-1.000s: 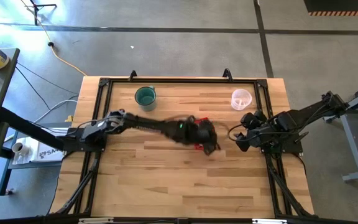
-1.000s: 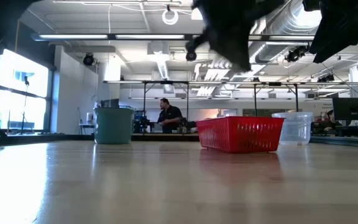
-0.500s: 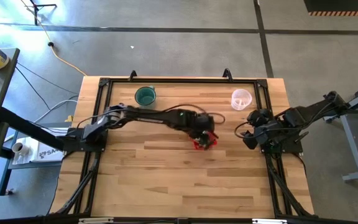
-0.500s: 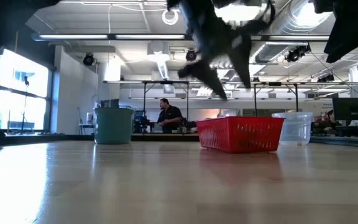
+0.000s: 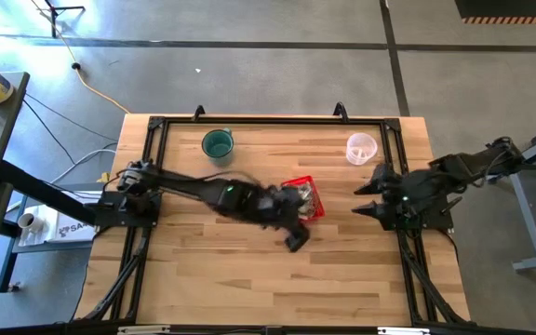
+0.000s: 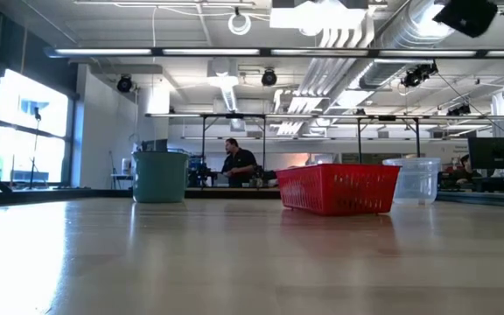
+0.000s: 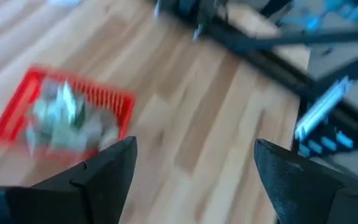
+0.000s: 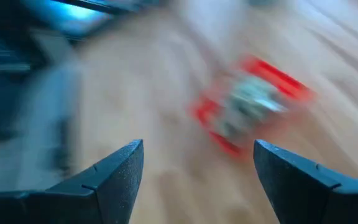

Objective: Pick and place items into bin
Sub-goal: Return to Home Position

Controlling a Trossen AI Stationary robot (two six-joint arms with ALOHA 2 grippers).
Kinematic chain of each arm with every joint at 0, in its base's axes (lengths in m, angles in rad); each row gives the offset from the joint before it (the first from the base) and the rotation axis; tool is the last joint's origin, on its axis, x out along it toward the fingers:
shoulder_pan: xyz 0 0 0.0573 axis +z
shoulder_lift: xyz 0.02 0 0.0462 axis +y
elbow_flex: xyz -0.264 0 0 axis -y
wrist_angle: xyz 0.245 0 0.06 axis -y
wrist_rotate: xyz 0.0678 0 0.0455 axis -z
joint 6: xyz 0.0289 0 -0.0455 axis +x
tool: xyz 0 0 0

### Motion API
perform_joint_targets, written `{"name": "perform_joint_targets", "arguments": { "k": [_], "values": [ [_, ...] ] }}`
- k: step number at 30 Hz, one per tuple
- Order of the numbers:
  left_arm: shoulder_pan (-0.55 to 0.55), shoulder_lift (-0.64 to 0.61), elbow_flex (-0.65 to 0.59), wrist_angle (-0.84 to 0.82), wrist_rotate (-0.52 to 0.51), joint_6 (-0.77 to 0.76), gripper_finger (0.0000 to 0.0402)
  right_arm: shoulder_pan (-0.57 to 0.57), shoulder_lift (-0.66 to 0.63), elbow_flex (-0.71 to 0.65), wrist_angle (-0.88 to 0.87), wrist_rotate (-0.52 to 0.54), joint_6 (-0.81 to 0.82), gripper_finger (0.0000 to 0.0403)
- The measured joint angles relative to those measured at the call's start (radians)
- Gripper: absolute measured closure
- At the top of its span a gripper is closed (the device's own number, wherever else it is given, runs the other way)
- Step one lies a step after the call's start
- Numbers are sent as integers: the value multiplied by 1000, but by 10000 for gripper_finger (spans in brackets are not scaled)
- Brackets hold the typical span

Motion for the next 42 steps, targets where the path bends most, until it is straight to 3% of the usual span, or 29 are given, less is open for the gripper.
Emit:
{"name": "perform_joint_targets", "arguments": {
  "k": [3,6,9,15,18,20,23,29,35,39,42],
  "values": [
    [28,2,-142,297,66,70,45,-4,-52,-48,99,-27,-39,110],
    [31,2,-346,634,220,89,48,-4,-125,-184,157,-44,15,110],
    [43,-62,-506,726,292,80,50,-10,-233,-266,221,-97,24,110],
    [63,-427,-792,757,86,109,49,-53,-512,-222,126,28,-86,110],
    [63,-592,-971,834,51,144,48,-55,-656,-213,86,60,-148,110],
    [64,-703,-1099,952,45,163,48,-54,-722,-229,82,36,-178,110],
    [63,-824,-1322,1183,48,161,48,-52,-711,-243,25,-3,-198,110],
    [75,-911,-1667,1640,23,151,48,-51,-722,-391,258,-59,-238,110],
    [90,-989,-1862,1745,36,100,48,-53,-702,-557,531,-88,-203,110],
    [90,-1089,-1942,1711,147,102,48,-63,-714,-637,676,-59,-194,110],
    [90,-1223,-1984,1611,240,90,48,-86,-723,-645,670,3,-182,110]
  ]
}}
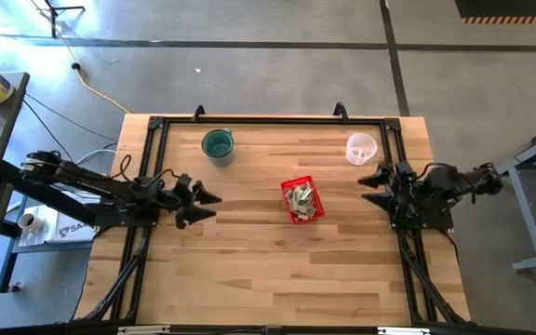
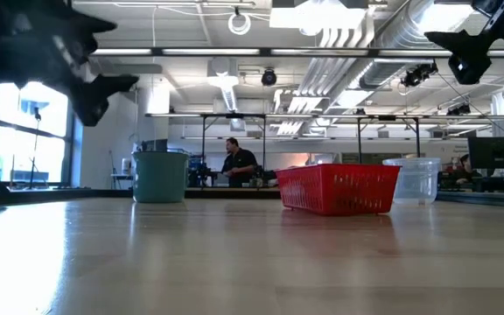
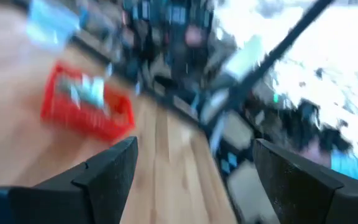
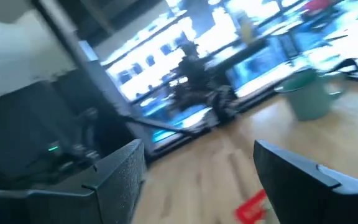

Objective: Pick and place items into bin
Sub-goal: Return to Home Position

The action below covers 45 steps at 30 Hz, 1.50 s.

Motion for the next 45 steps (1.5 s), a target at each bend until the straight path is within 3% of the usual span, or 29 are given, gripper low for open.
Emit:
{"name": "perform_joint_targets", "arguments": {
  "k": [3,6,9,15,19,24,29,34,41,43,45],
  "values": [
    [0,-163,13,-237,84,-13,48,-24,9,60,9,54,-27,110],
    [-1,-349,61,-543,99,0,48,-43,2,115,-23,132,-62,110],
    [0,-501,78,-732,10,19,48,-52,2,130,-23,152,-48,110],
    [0,-709,82,-899,-94,89,48,-53,2,74,-64,69,47,110],
    [0,-714,85,-995,-168,45,48,-53,0,21,-60,122,27,110],
    [0,-713,85,-1098,-278,-93,48,-53,-1,-12,-58,108,-18,110],
    [0,-714,87,-1113,-286,-170,48,-53,-1,-13,-24,170,-171,110],
    [0,-714,87,-1114,-289,-142,48,-53,0,-12,7,207,-327,110],
    [0,-714,86,-1107,-291,-140,48,-53,3,-13,-99,399,-346,110],
    [0,-714,86,-1106,-293,-79,48,-53,2,-12,-98,414,-298,110],
    [-1,-714,85,-1091,-289,68,48,-53,2,-12,-106,415,-357,110]
  ]
}}
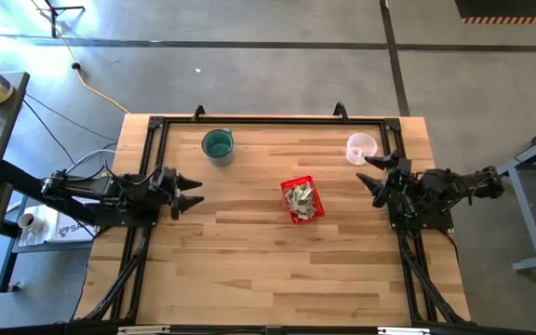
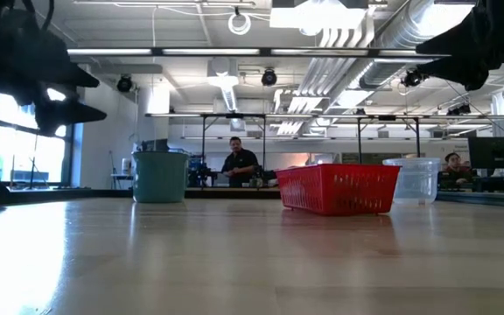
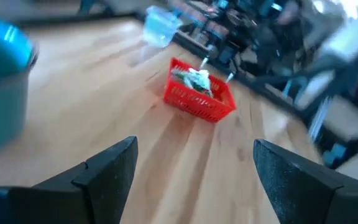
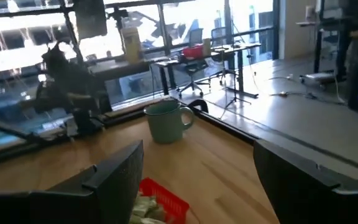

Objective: Pick and place items into bin
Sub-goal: Return to Home Position

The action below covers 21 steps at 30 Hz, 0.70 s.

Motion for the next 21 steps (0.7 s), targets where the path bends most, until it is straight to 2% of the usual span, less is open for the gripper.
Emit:
{"name": "perform_joint_targets", "arguments": {
  "k": [2,4,8,11,15,21],
  "values": [
    [0,0,-1,34,8,141,48,0,0,0,-3,-64,-75,110],
    [0,0,-1,91,-1,262,48,0,0,0,-14,-178,-151,110],
    [0,0,-1,141,32,416,48,1,-1,0,-35,-334,-187,110],
    [0,0,-1,134,38,419,48,1,-1,0,-60,-346,-155,110],
    [0,0,-1,91,37,419,48,1,0,0,-101,-293,-91,110],
    [0,0,-1,66,38,419,48,1,1,0,-129,-296,-87,110]
  ]
}}
